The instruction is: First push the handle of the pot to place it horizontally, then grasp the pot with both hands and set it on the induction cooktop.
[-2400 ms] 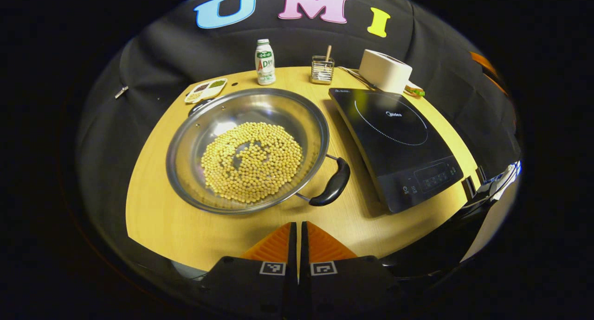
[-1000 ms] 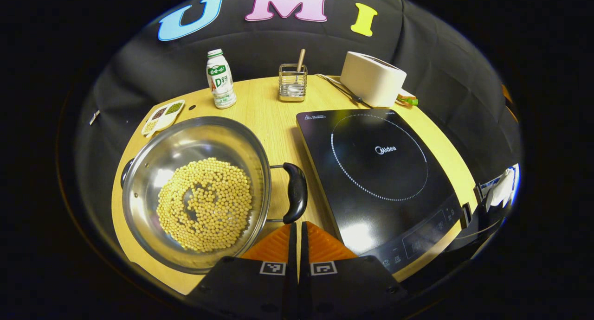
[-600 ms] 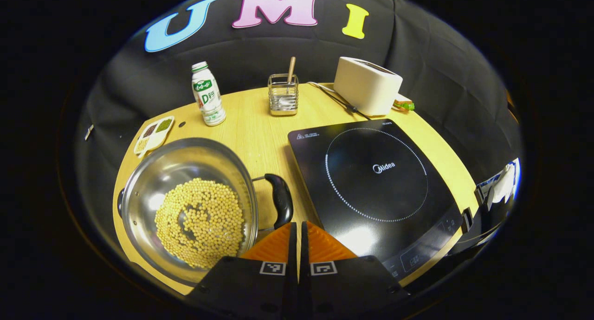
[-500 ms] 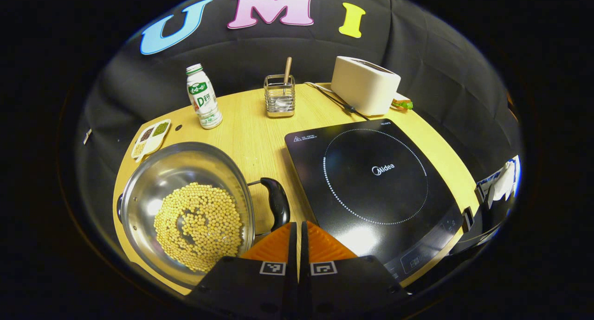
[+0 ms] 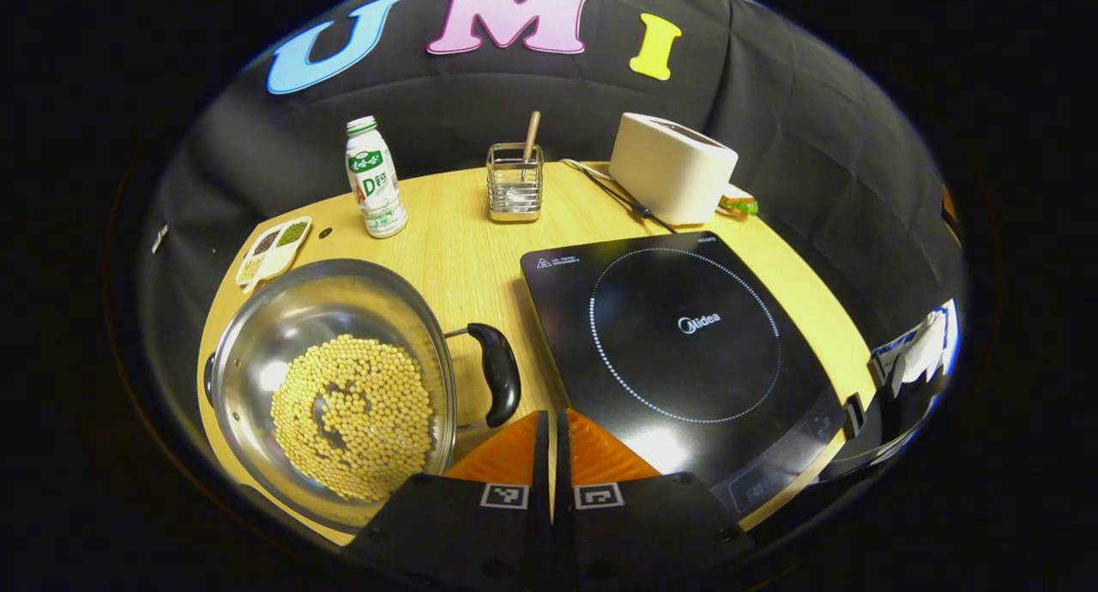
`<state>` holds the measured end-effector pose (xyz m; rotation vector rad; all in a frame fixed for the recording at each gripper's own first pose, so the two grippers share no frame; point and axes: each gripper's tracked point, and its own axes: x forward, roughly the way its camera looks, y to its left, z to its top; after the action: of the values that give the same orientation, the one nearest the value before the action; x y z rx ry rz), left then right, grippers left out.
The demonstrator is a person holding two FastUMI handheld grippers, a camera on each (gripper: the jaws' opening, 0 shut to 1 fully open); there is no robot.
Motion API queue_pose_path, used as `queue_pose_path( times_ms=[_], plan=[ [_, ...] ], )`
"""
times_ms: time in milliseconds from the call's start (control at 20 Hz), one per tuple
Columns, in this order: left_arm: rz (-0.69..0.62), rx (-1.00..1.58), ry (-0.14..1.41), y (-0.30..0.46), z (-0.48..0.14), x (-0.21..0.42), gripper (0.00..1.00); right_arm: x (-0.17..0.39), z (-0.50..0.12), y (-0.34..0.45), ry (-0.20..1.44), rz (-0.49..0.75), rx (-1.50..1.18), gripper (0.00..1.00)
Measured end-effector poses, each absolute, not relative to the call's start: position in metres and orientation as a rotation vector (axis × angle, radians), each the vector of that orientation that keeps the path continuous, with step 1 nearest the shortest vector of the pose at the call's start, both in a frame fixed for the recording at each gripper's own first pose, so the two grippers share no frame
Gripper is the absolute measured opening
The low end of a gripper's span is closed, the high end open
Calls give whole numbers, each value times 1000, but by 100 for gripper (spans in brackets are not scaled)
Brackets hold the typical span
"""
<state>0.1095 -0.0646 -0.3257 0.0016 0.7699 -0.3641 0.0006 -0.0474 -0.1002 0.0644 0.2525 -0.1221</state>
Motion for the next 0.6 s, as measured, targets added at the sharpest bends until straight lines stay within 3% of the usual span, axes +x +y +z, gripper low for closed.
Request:
queue_pose_path(
  times_ms=[250, 450, 600],
  plan=[
    [-317, -104, 624, -36, -281, 81, 5, 16, -118, 2, 321, -27, 105, 98],
    [-221, -170, 481, 29, -232, 73, 10, 32, -129, 70, 369, 107, 104, 98],
    [-147, -216, 411, 84, -206, 72, 67, 41, -139, 129, 416, 217, 106, 99]
  ],
)
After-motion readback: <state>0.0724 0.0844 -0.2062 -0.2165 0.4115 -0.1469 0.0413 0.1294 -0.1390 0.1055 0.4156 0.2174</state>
